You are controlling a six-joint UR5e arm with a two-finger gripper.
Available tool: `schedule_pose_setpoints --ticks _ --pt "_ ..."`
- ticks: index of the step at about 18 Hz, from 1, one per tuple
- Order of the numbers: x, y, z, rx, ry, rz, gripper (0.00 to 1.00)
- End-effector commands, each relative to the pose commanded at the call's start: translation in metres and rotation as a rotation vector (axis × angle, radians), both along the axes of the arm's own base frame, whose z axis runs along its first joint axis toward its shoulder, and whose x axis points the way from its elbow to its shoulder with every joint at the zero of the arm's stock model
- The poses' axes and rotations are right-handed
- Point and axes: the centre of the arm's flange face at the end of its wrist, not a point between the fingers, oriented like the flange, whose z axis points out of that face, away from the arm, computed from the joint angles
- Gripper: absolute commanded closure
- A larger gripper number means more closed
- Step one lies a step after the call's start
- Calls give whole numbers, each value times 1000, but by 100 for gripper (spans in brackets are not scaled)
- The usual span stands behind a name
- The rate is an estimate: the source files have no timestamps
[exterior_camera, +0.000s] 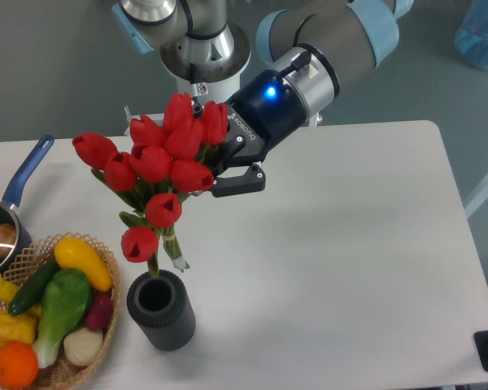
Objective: Insert the flowers into the vase
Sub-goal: 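Position the tulip stems above the vase opening, then lower the tulip stems into the grey vase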
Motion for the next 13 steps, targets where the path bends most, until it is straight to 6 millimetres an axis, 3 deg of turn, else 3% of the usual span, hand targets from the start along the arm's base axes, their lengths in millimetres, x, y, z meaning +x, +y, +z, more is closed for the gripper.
schedule_pose_setpoints --ticks 5,13 --pt "-4 12 -23 -17 -37 -17 99" --pt "-18 23 -24 -10 -26 -21 100"
